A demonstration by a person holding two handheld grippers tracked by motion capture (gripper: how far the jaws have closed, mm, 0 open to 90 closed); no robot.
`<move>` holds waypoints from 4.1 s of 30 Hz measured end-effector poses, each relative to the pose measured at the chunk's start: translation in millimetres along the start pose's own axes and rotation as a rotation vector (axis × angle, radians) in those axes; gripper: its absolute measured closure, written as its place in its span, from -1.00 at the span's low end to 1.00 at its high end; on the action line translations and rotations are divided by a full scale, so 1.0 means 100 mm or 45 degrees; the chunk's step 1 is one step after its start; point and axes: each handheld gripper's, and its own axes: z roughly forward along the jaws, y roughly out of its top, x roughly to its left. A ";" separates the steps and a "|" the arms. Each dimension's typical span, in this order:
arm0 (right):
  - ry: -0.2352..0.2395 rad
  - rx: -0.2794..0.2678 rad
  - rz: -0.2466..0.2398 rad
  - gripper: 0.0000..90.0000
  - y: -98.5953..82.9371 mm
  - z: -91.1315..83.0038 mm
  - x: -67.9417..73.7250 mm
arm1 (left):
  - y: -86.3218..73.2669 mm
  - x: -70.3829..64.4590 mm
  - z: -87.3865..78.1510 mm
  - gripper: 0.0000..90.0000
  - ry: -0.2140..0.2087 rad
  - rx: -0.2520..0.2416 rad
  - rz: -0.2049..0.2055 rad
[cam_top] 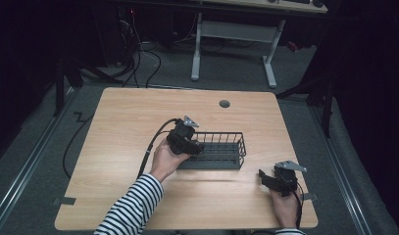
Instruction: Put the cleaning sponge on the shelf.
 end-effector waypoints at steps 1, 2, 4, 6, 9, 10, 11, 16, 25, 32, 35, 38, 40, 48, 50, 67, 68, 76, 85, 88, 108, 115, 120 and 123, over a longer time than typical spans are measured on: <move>0.000 0.000 0.000 -0.25 0.00 0.00 0.00 | 0.00 0.00 -0.01 -0.22 -0.007 -0.007 -0.005; 0.002 -0.001 0.001 -0.25 0.00 0.00 0.00 | 0.00 0.00 -0.02 -0.22 -0.002 -0.013 0.002; 0.000 0.000 0.002 -0.25 0.00 0.00 0.00 | 0.00 -0.01 -0.02 -0.24 -0.017 -0.024 0.002; 0.000 0.000 0.000 -0.25 0.00 0.00 0.00 | 0.01 -0.02 -0.04 -0.27 -0.024 -0.035 0.006; 0.000 0.000 0.000 -0.25 0.00 0.00 0.00 | 0.01 -0.02 -0.06 -0.34 -0.023 -0.048 -0.001; 0.000 0.000 0.000 -0.25 0.00 0.00 0.00 | 0.01 -0.01 -0.08 -0.36 -0.014 -0.054 -0.002; 0.000 0.000 0.001 -0.25 0.00 0.00 0.00 | 0.01 0.00 -0.09 -0.37 -0.014 -0.062 -0.009; 0.000 0.000 0.003 -0.25 0.00 0.00 0.00 | 0.01 0.02 -0.21 -0.40 -0.009 -0.102 -0.013; -0.001 0.000 -0.002 -0.25 0.00 0.00 0.00 | -0.03 0.10 -0.46 -0.39 0.000 -0.165 -0.048; 0.000 -0.001 -0.004 -0.25 0.00 0.00 0.00 | -0.15 0.20 -0.70 -0.38 0.024 -0.213 -0.090; -0.002 0.001 -0.005 -0.25 0.00 0.00 0.00 | -0.22 0.25 -0.79 -0.37 0.040 -0.229 -0.114; -0.002 0.002 -0.005 -0.25 0.00 0.00 0.00 | -0.29 0.30 -0.88 -0.37 0.055 -0.237 -0.137; -0.001 0.000 -0.005 -0.25 0.00 0.00 0.00 | -0.34 0.34 -0.93 -0.37 0.065 -0.248 -0.150; -0.002 -0.001 -0.004 -0.25 0.00 0.00 0.01 | -0.55 0.44 -1.07 -0.36 0.095 -0.264 -0.204; -0.001 -0.002 -0.003 -0.25 0.00 0.00 0.01 | -0.59 0.46 -1.09 -0.36 0.101 -0.269 -0.219; -0.001 -0.001 -0.004 -0.25 0.00 0.00 0.01 | -1.16 0.66 -1.16 -0.36 0.162 -0.233 -0.351; 0.000 -0.001 -0.004 -0.25 0.00 0.00 0.01 | -1.19 0.66 -1.16 -0.36 0.166 -0.231 -0.362; -0.001 -0.001 -0.009 -0.26 0.00 0.00 0.01 | -1.47 0.69 -1.10 -0.36 0.218 -0.188 -0.398; -0.001 0.001 -0.008 -0.26 0.00 0.00 0.02 | -1.75 0.68 -0.95 -0.36 0.260 -0.119 -0.409; -0.001 0.001 -0.008 -0.26 0.00 0.00 0.02 | -1.81 0.68 -0.92 -0.36 0.260 -0.123 -0.425; -0.002 0.002 -0.011 -0.26 0.00 0.00 0.02 | -2.09 0.68 -0.81 -0.36 0.397 -0.148 -0.449; -0.002 0.002 -0.012 -0.26 0.00 0.00 0.02 | -2.14 0.71 -0.76 -0.36 0.438 -0.127 -0.443; -0.002 0.002 -0.011 -0.26 0.00 0.00 0.02 | -2.18 0.70 -0.72 -0.38 0.472 -0.130 -0.413; -0.002 0.002 -0.012 -0.26 0.00 0.00 0.02 | -2.19 0.68 -0.71 -0.39 0.496 -0.136 -0.397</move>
